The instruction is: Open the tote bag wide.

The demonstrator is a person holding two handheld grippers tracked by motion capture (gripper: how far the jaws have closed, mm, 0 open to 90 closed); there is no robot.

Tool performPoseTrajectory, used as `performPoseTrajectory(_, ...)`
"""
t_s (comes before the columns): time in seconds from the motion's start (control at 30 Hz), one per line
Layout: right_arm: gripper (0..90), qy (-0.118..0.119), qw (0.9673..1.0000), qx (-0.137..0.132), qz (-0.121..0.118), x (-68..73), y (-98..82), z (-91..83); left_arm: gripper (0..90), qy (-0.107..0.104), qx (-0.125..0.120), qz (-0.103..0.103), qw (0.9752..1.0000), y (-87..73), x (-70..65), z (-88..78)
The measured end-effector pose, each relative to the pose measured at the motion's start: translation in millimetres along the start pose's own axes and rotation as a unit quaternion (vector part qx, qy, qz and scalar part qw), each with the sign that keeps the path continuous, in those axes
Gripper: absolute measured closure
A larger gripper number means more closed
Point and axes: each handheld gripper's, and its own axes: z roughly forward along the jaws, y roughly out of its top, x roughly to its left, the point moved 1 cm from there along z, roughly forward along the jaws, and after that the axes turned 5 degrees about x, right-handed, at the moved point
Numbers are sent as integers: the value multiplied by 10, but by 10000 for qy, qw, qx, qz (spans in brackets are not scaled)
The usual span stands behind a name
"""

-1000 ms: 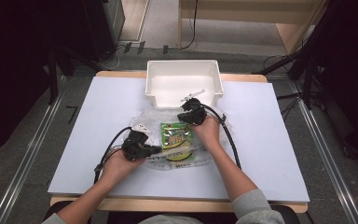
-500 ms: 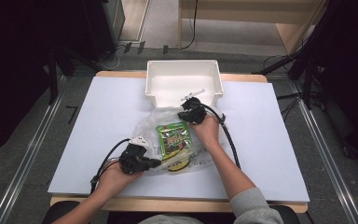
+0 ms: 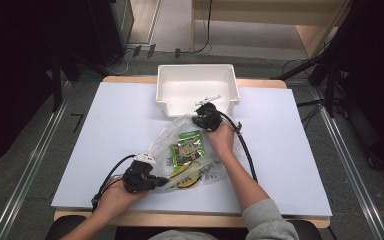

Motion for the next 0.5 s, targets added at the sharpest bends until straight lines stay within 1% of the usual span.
performPoseTrajectory(0.1, 900, -161, 9999, -16, 5, 29, 0, 5, 900, 38, -23, 9, 10000, 6, 13, -4)
performPoseTrajectory(0.13, 900, -133, 9999, 25, 22, 35, 3, -2, 900, 4, -58, -41, 10000, 12, 24, -10)
performPoseTrajectory(0.17, 900, -67, 9999, 55, 62, 38, 6, -11, 900, -48, -98, -39, 9999, 23, 32, -27)
performPoseTrajectory(0.2, 900, -28, 10000, 61, 61, 43, 1, -25, 900, -44, -178, 17, 9998, 35, 33, -54)
performPoseTrajectory(0.27, 900, 68, 9999, 75, 80, 48, -2, -72, 900, -21, -300, 60, 9995, 77, 16, -108)
performPoseTrajectory(0.3, 900, 98, 9999, 52, 62, 49, 0, -96, 900, -2, -385, 90, 9992, 100, 9, -131)
performPoseTrajectory(0.33, 900, 126, 9999, 55, 45, 54, 4, -128, 900, -2, -385, 90, 9992, 100, 9, -131)
performPoseTrajectory(0.37, 900, 152, 9999, 22, 15, 61, 10, -162, 900, 14, -457, 115, 9989, 151, 7, -182)
performPoseTrajectory(0.4, 900, 152, 9999, 22, 15, 61, 10, -162, 900, 14, -457, 115, 9989, 151, 7, -182)
performPoseTrajectory(0.43, 900, 265, 9996, -52, 14, 80, 22, -243, 900, 44, -551, 133, 9984, 215, 9, -242)
performPoseTrajectory(0.47, 900, 288, 9996, -82, 3, 92, 27, -286, 900, 58, -611, 164, 9980, 255, 13, -276)
performPoseTrajectory(0.5, 900, 318, 9994, -125, -2, 109, 30, -331, 900, 76, -676, 144, 9976, 301, 11, -309)
